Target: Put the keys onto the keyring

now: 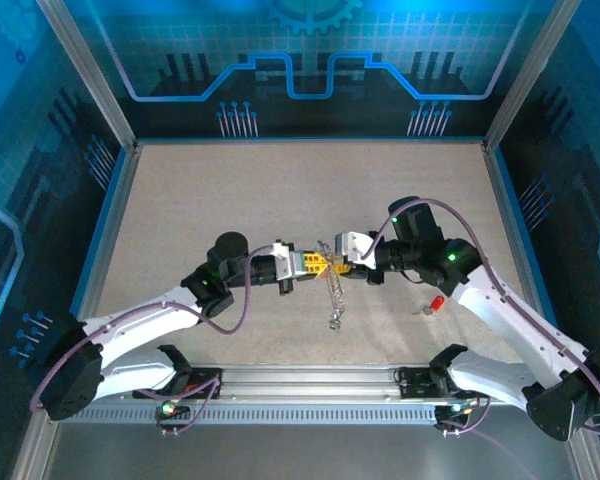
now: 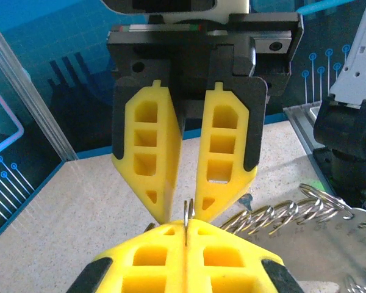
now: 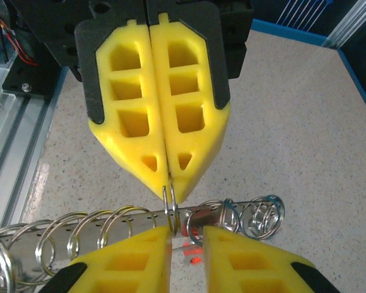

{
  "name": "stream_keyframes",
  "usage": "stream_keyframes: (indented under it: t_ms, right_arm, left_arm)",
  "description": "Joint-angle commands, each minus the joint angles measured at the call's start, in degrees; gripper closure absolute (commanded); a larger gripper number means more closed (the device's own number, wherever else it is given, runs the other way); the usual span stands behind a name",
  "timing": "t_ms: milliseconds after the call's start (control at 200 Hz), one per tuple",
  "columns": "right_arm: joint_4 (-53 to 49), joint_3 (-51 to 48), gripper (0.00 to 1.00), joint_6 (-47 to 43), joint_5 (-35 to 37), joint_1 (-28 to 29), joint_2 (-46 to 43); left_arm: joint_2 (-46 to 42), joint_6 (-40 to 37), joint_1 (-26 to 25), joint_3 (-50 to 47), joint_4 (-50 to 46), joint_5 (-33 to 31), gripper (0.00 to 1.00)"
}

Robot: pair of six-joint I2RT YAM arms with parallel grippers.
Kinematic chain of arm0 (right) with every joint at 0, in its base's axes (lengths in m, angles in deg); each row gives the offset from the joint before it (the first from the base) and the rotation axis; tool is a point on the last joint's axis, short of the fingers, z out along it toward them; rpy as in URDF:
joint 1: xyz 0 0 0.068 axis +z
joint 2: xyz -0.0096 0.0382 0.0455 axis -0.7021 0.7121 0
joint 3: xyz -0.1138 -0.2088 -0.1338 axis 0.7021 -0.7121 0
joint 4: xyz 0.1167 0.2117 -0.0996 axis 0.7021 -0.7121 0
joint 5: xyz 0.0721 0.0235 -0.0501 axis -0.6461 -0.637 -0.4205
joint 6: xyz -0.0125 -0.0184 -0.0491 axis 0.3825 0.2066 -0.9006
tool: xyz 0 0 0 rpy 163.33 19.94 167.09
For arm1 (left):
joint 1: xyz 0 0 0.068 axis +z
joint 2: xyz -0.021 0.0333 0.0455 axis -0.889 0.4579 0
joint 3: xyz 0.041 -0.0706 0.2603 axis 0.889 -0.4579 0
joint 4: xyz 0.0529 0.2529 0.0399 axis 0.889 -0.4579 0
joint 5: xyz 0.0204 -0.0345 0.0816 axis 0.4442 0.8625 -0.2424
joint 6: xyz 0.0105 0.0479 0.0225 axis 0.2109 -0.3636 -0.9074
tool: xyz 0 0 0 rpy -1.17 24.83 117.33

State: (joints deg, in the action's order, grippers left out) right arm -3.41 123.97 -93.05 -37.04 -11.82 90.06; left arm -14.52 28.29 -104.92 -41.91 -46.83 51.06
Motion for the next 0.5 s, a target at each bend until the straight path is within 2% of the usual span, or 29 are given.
stream_keyframes:
  t_ms: [0, 270, 405, 495]
  right_arm:
    - [4.07, -1.94, 0.8, 2.96, -6.05, -0.92, -1.9]
    - [8.33, -3.38, 0.83, 5.06, -9.27, -1.25, -2.51]
    - [9.26, -3.66, 0.91, 5.36, -9.35, -1.33, -2.72]
    - [10.58, -4.13, 1.0, 5.75, -10.21, -1.4, -3.17]
  left_arm:
    - [-0.2, 2.03, -0.45, -0.51, 6.3, 3.27, 1.0]
    - [1.23, 3.66, -0.45, -0.45, 9.26, 4.89, 1.0]
    - [1.24, 3.79, -0.45, -0.18, 9.01, 5.42, 1.0]
    - [1.25, 4.09, -0.45, -0.37, 8.97, 5.24, 1.0]
